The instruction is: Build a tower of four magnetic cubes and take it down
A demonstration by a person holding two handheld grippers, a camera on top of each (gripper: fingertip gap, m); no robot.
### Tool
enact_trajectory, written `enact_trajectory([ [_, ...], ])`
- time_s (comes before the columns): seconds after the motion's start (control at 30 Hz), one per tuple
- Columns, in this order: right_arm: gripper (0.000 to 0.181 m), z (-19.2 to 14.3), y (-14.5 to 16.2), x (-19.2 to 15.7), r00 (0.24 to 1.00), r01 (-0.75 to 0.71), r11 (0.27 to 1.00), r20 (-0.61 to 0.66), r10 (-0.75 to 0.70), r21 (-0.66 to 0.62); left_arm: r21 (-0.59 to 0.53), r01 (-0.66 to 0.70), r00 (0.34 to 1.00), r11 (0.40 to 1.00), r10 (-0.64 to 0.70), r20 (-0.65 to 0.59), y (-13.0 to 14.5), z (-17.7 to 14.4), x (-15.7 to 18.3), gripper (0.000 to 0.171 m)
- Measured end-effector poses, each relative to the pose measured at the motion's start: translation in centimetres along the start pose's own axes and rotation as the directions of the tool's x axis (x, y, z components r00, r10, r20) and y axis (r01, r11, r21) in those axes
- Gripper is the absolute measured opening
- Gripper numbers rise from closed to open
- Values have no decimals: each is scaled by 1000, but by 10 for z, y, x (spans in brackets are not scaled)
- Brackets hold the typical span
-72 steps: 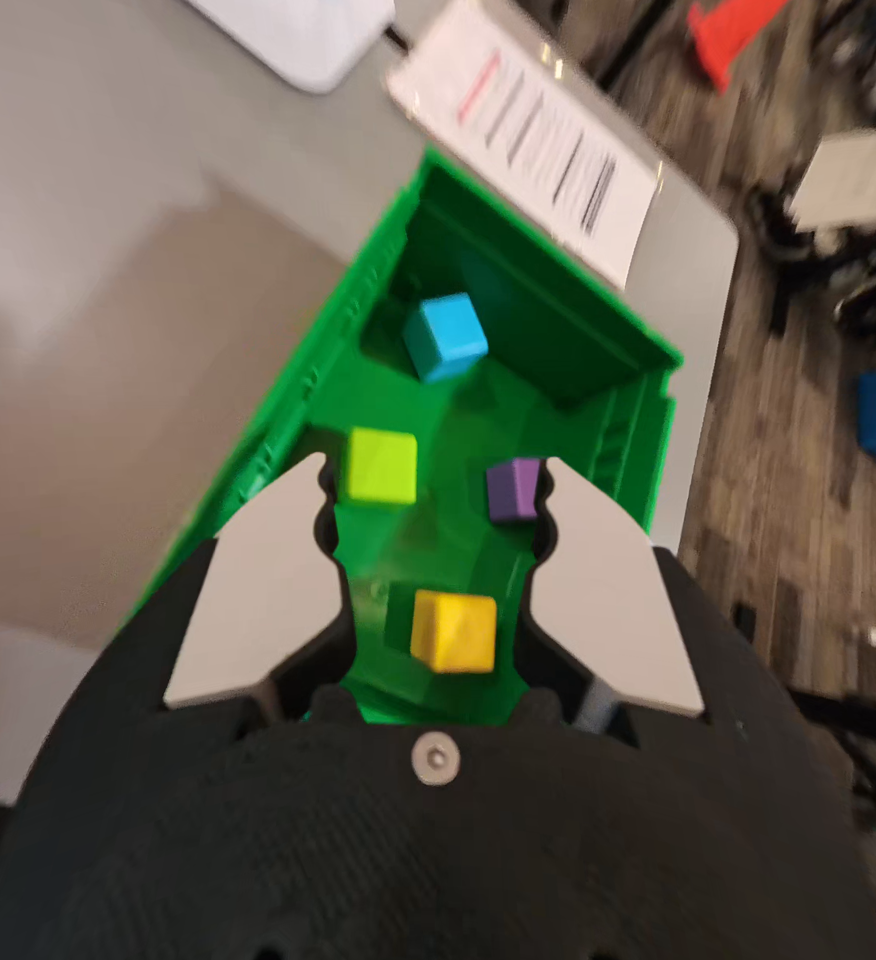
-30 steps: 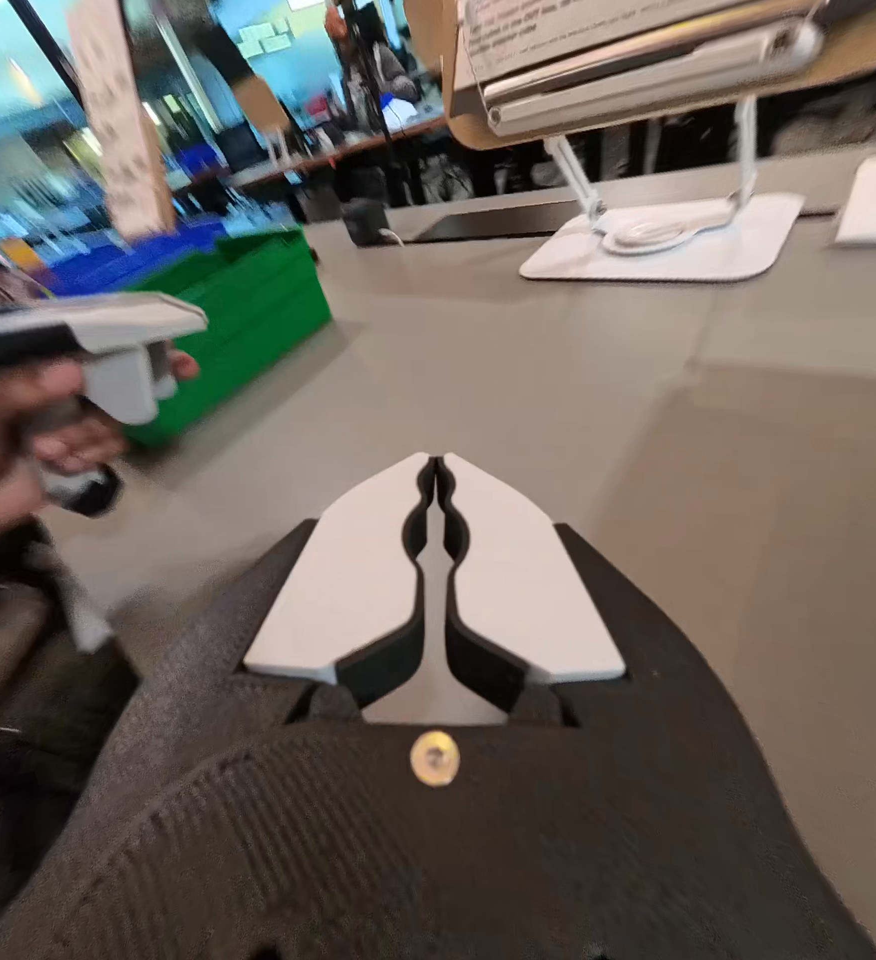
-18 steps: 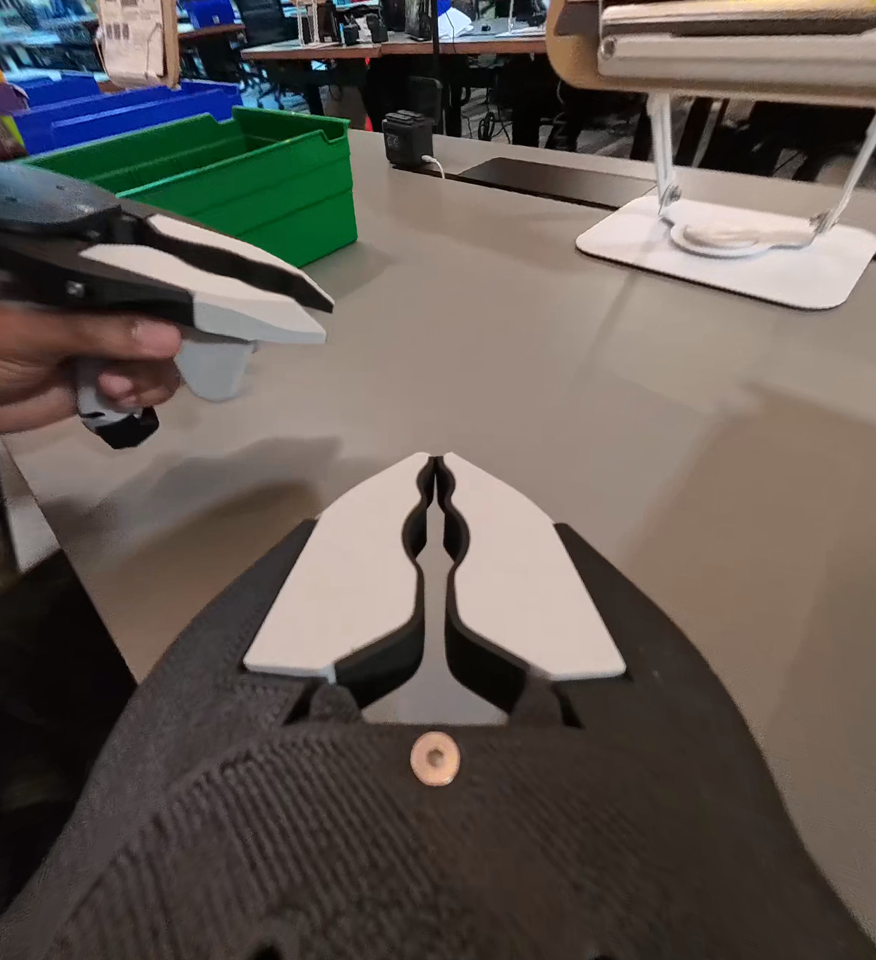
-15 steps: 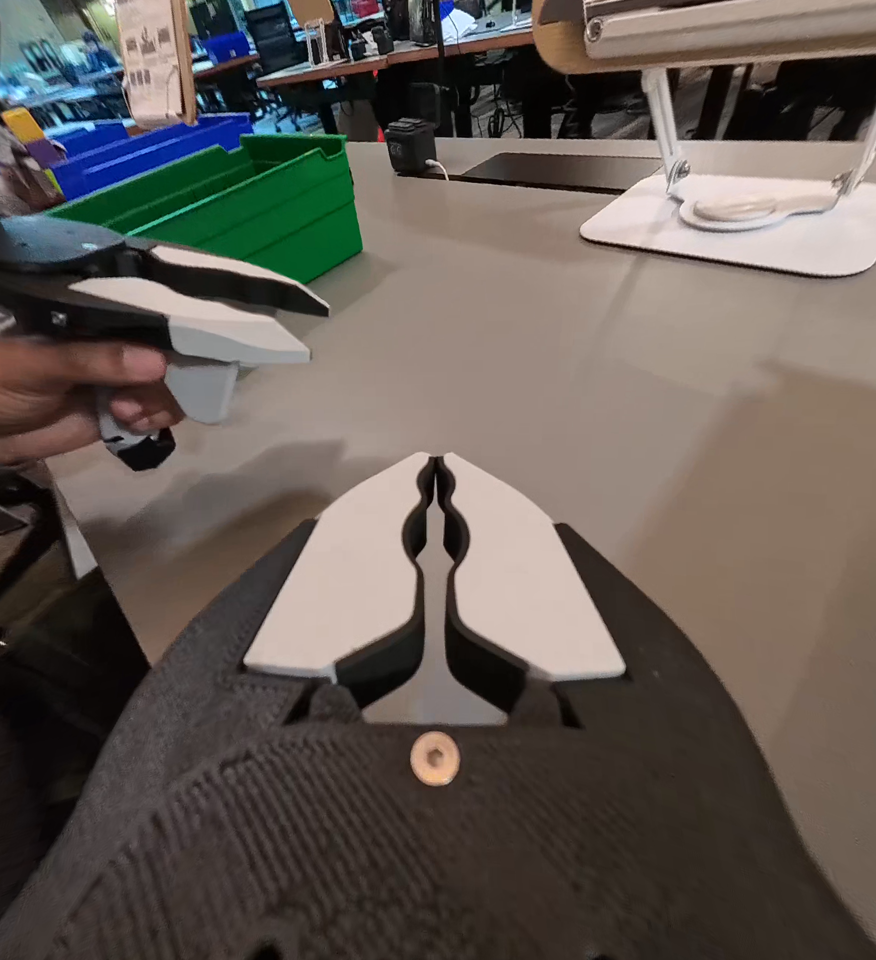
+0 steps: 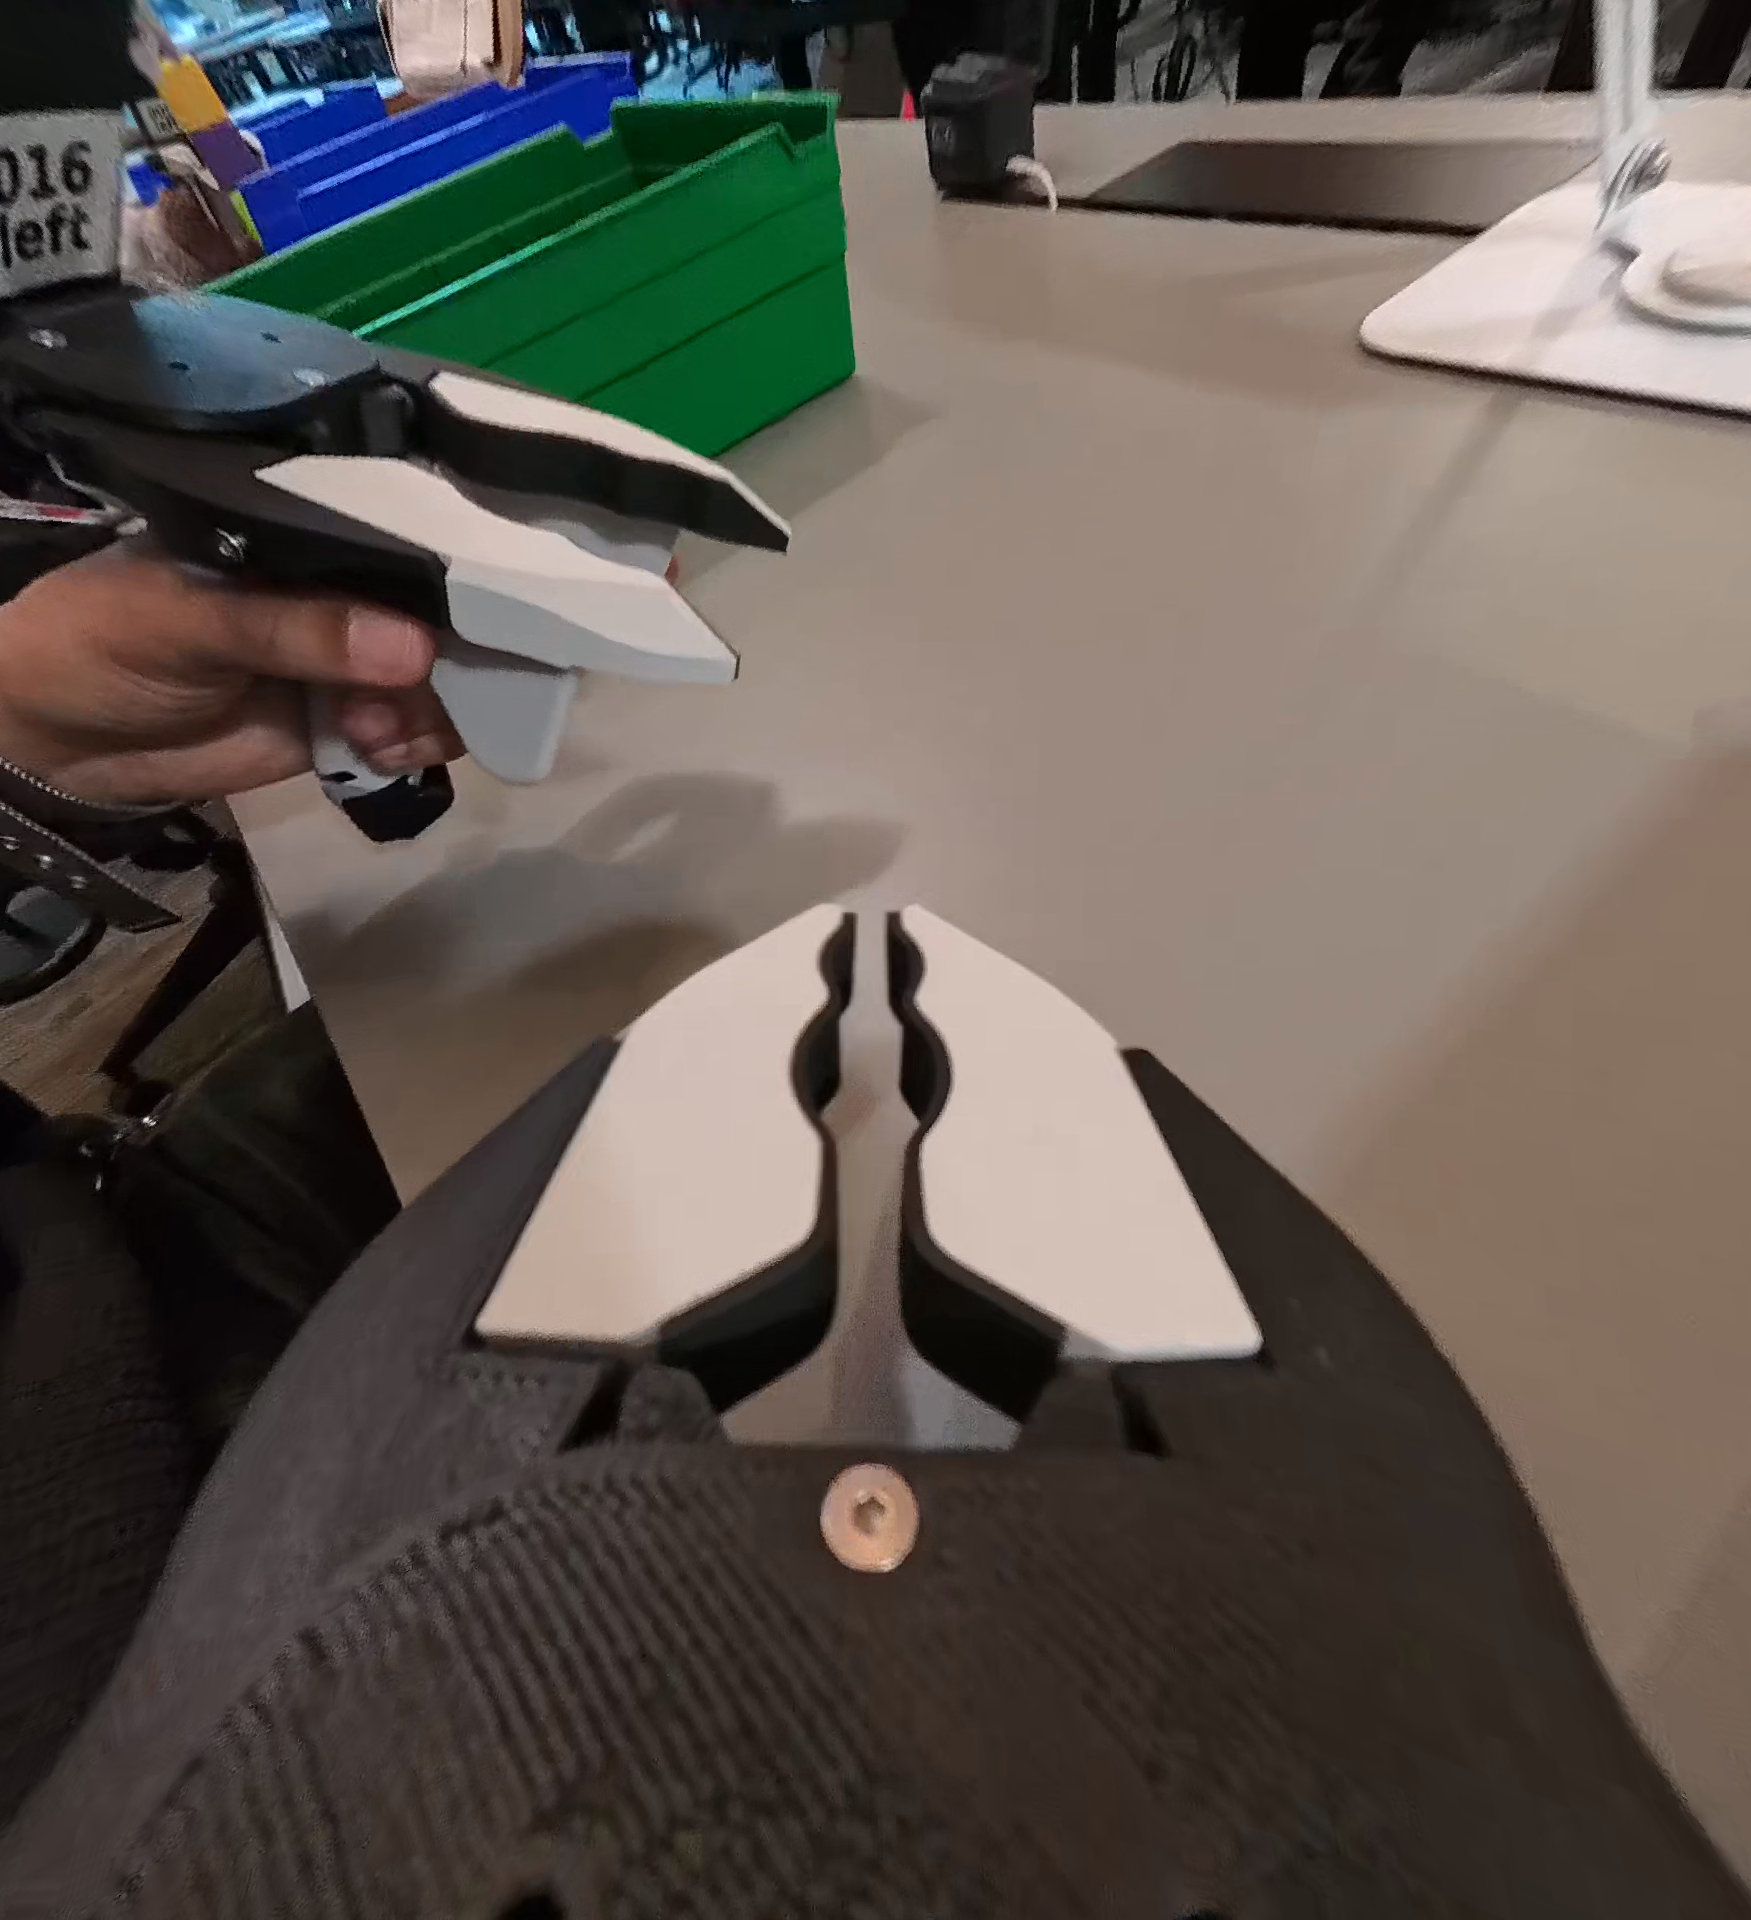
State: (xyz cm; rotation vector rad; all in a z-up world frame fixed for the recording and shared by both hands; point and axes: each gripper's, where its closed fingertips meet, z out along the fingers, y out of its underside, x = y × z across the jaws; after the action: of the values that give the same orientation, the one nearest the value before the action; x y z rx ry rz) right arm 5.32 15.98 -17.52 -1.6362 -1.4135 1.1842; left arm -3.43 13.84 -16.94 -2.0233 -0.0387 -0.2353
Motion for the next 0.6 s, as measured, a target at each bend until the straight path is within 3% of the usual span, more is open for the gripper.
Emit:
enact_trajectory([
  [0.2,55,10,27,-27,957,-204,956,163,240,-212,-9,23,999,1000,-23,24,2,0,-3,65],
  [0.27,45,2,5,-31,945,-244,958,183,270,-154,5,53,999,999,-53,5,0,-3,1,65],
  [0.37,44,-39,-60,-17,947,-280,957,185,263,74,24,83,996,996,-82,-30,-2,-8,9,64],
  [0.43,54,-81,-99,16,963,-263,945,110,245,196,24,88,995,996,-87,-46,-2,-9,12,64],
  [0.5,68,-127,-118,68,974,-205,950,-47,222,236,16,93,994,996,-92,-57,-1,-7,12,64],
  [0.6,78,-187,-96,173,914,-131,991,-386,125,9,-9,116,988,993,-116,-101,0,-1,16,64],
])
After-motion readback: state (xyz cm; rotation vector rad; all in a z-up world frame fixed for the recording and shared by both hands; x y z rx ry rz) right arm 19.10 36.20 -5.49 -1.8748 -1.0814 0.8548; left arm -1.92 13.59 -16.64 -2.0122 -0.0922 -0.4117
